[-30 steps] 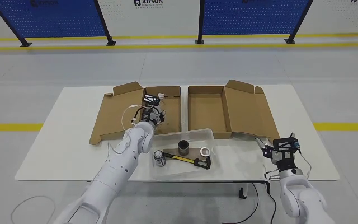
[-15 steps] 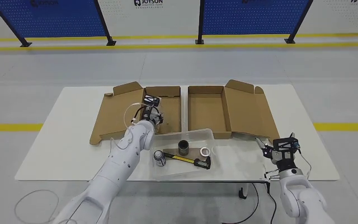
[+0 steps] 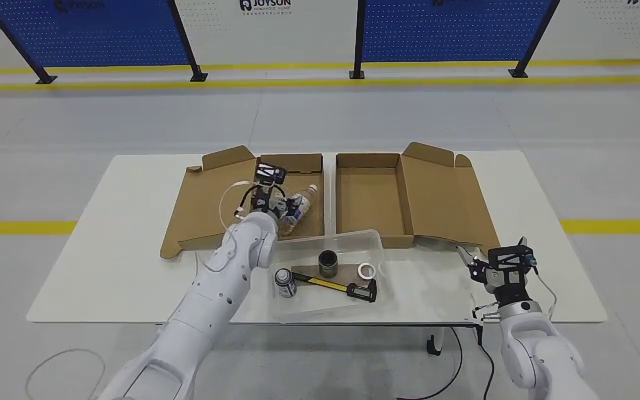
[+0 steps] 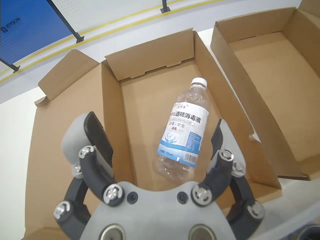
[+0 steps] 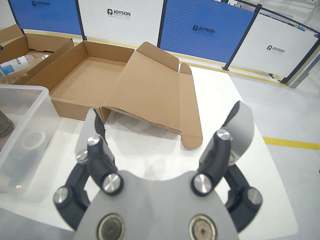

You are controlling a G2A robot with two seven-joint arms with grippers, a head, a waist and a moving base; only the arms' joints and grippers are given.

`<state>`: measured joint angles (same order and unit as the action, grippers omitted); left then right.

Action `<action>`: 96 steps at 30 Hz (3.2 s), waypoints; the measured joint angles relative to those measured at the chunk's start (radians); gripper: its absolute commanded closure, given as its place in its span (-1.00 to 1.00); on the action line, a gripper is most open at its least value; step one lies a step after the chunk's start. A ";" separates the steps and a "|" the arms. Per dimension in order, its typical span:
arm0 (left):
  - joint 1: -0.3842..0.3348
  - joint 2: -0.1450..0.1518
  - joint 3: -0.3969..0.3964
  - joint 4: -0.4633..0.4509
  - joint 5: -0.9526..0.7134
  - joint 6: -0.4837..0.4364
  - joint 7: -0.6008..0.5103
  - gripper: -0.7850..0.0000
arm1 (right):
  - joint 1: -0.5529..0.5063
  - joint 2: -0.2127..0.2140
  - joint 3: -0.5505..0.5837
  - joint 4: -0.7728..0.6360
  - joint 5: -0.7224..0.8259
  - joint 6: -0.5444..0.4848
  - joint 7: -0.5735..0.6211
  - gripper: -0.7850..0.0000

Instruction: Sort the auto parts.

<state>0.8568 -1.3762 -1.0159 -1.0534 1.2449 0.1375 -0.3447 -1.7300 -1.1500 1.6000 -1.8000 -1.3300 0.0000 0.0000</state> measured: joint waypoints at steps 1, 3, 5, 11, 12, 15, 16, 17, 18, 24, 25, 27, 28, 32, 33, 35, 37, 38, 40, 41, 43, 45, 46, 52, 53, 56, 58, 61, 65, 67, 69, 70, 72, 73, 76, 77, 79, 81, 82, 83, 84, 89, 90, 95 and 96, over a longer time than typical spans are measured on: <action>0.016 0.004 -0.014 -0.036 -0.017 -0.022 -0.006 -1.00 | 0.000 0.000 0.000 0.000 0.000 0.000 0.000 -1.00; 0.044 0.011 -0.039 -0.101 -0.046 -0.066 -0.020 -1.00 | 0.000 0.000 0.000 0.000 0.000 0.000 0.000 -1.00; 0.083 0.022 -0.069 -0.187 -0.058 -0.114 -0.046 -1.00 | 0.000 0.000 0.000 0.000 0.000 0.000 0.000 -1.00; 0.204 0.052 -0.139 -0.437 -0.136 -0.309 -0.185 -1.00 | 0.000 0.000 0.000 0.000 0.000 0.000 0.000 -1.00; 0.219 0.055 -0.146 -0.467 -0.146 -0.332 -0.216 -1.00 | 0.000 0.000 0.000 0.000 0.000 0.000 0.000 -1.00; 0.261 0.062 -0.164 -0.547 -0.208 -0.358 -0.319 -1.00 | 0.000 0.000 0.000 0.000 0.000 0.000 0.000 -1.00; 0.271 0.063 -0.169 -0.573 -0.245 -0.357 -0.360 -1.00 | 0.000 0.000 0.000 0.000 0.000 0.000 0.000 -1.00; 0.278 0.064 -0.171 -0.590 -0.272 -0.356 -0.389 -1.00 | 0.000 0.000 0.000 0.000 0.000 0.000 0.000 -1.00; 0.285 0.064 -0.172 -0.604 -0.302 -0.355 -0.418 -1.00 | 0.000 0.000 0.000 0.000 0.000 0.000 0.000 -1.00; 0.306 0.070 -0.165 -0.667 -0.389 -0.321 -0.589 -1.00 | 0.000 0.000 0.000 0.000 0.000 0.000 0.000 -1.00; 0.308 0.070 -0.165 -0.670 -0.409 -0.301 -0.607 -1.00 | 0.000 0.000 0.000 0.000 0.000 0.000 0.000 -1.00; 0.309 0.068 -0.159 -0.670 -0.432 -0.268 -0.624 -1.00 | 0.000 0.000 0.000 0.000 0.000 0.000 0.000 -1.00; 0.308 0.067 -0.155 -0.664 -0.453 -0.246 -0.626 -1.00 | 0.000 0.000 0.000 0.000 0.000 0.000 0.000 -1.00; 0.299 0.064 -0.141 -0.643 -0.460 -0.205 -0.621 -1.00 | 0.000 0.000 0.000 0.000 0.000 0.000 0.000 -1.00; 0.299 0.064 -0.140 -0.643 -0.459 -0.205 -0.621 -1.00 | 0.000 0.000 0.000 0.000 0.000 0.000 0.000 -1.00; 0.300 0.064 -0.141 -0.643 -0.459 -0.207 -0.621 -1.00 | 0.000 0.000 0.000 0.000 0.000 0.000 0.000 -1.00; 0.300 0.064 -0.141 -0.643 -0.459 -0.207 -0.621 -1.00 | 0.000 0.000 0.000 0.000 0.000 0.000 0.000 -1.00; 0.300 0.064 -0.141 -0.643 -0.459 -0.207 -0.621 -1.00 | 0.000 0.000 0.000 0.000 0.000 0.000 0.000 -1.00; 0.300 0.064 -0.141 -0.643 -0.459 -0.207 -0.622 -1.00 | 0.000 0.000 0.000 0.000 0.000 0.000 0.000 -1.00; 0.300 0.064 -0.141 -0.643 -0.459 -0.207 -0.622 -1.00 | 0.000 0.000 0.000 0.000 0.000 0.000 0.000 -1.00; 0.300 0.064 -0.141 -0.643 -0.459 -0.207 -0.621 -1.00 | 0.000 0.000 0.000 0.000 0.000 0.000 0.000 -1.00; 0.306 0.064 -0.135 -0.643 -0.463 -0.210 -0.618 -1.00 | 0.000 0.000 0.000 0.000 0.000 0.000 0.000 -1.00; 0.308 0.064 -0.128 -0.643 -0.464 -0.207 -0.618 -1.00 | 0.000 0.000 0.000 0.000 0.000 0.000 0.000 -1.00; 0.272 0.054 -0.085 -0.600 -0.496 -0.063 -0.689 -1.00 | 0.000 0.000 0.000 0.000 0.000 0.000 0.000 -1.00; 0.264 0.051 -0.082 -0.590 -0.510 -0.040 -0.692 -1.00 | 0.000 0.000 0.000 0.000 0.000 0.000 0.000 -1.00; 0.236 0.046 -0.066 -0.554 -0.520 0.027 -0.704 -1.00 | 0.000 0.000 0.000 0.000 0.000 0.000 0.000 -1.00; 0.219 0.042 -0.056 -0.531 -0.526 0.064 -0.711 -1.00 | 0.000 0.000 0.000 0.000 0.000 0.000 0.000 -1.00; 0.192 0.039 -0.034 -0.498 -0.505 0.105 -0.722 -1.00 | 0.000 0.000 0.000 0.000 0.000 0.000 0.000 -1.00; 0.163 0.031 -0.018 -0.457 -0.532 0.145 -0.734 -1.00 | 0.000 0.000 0.000 0.000 0.000 0.000 0.000 -1.00; 0.148 0.028 -0.015 -0.433 -0.548 0.162 -0.731 -1.00 | 0.000 0.000 0.000 0.000 0.000 0.000 0.000 -1.00; 0.138 0.026 -0.010 -0.415 -0.548 0.173 -0.728 -0.86 | 0.000 0.000 0.000 0.000 0.000 0.000 0.000 -1.00; 0.134 0.025 -0.007 -0.406 -0.547 0.178 -0.728 -0.84 | 0.000 0.000 0.000 0.000 0.000 0.000 0.000 -1.00; 0.125 0.024 -0.002 -0.385 -0.549 0.187 -0.729 -0.73 | 0.000 0.000 0.000 0.000 0.000 0.000 0.000 -1.00; 0.120 0.023 0.000 -0.373 -0.551 0.188 -0.730 -0.66 | 0.000 0.000 0.000 0.000 0.000 0.000 0.000 -1.00; 0.111 0.022 0.003 -0.349 -0.555 0.191 -0.734 -0.54 | 0.000 0.000 0.000 0.000 0.000 0.000 0.000 -1.00; 0.107 0.022 0.004 -0.339 -0.556 0.191 -0.735 -0.52 | 0.000 0.000 0.000 0.000 0.000 0.000 0.000 -1.00; 0.101 0.022 0.007 -0.326 -0.555 0.194 -0.735 -0.47 | 0.000 0.000 0.000 0.000 0.000 0.000 0.000 -1.00; 0.097 0.021 0.009 -0.318 -0.555 0.195 -0.733 -0.36 | 0.000 0.000 0.000 0.000 0.000 0.000 0.000 -1.00; 0.094 0.021 0.011 -0.313 -0.556 0.197 -0.732 -0.33 | 0.000 0.000 0.000 0.000 0.000 0.000 0.000 -1.00; 0.091 0.020 0.012 -0.310 -0.554 0.199 -0.732 -0.29 | 0.000 0.000 0.000 0.000 0.000 0.000 0.000 -1.00; 0.089 0.020 0.013 -0.306 -0.553 0.201 -0.732 -0.29 | 0.000 0.000 0.000 0.000 0.000 0.000 0.000 -1.00; 0.078 0.018 0.025 -0.282 -0.547 0.208 -0.736 -0.30 | 0.000 0.000 0.000 0.000 0.000 0.000 0.000 -1.00; 0.076 0.018 0.027 -0.277 -0.546 0.208 -0.735 -0.30 | 0.000 0.000 0.000 0.000 0.000 0.000 0.000 -1.00; 0.063 0.015 0.036 -0.248 -0.544 0.213 -0.725 -0.20 | 0.000 0.000 0.000 0.000 0.000 0.000 0.000 -1.00; 0.060 0.014 0.039 -0.243 -0.541 0.214 -0.724 -0.16 | 0.000 0.000 0.000 0.000 0.000 0.000 0.000 -1.00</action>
<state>0.9166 -1.3617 -0.9772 -1.2962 0.7035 0.3515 -1.0687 -1.7300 -1.1500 1.6000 -1.8000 -1.3300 0.0000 0.0000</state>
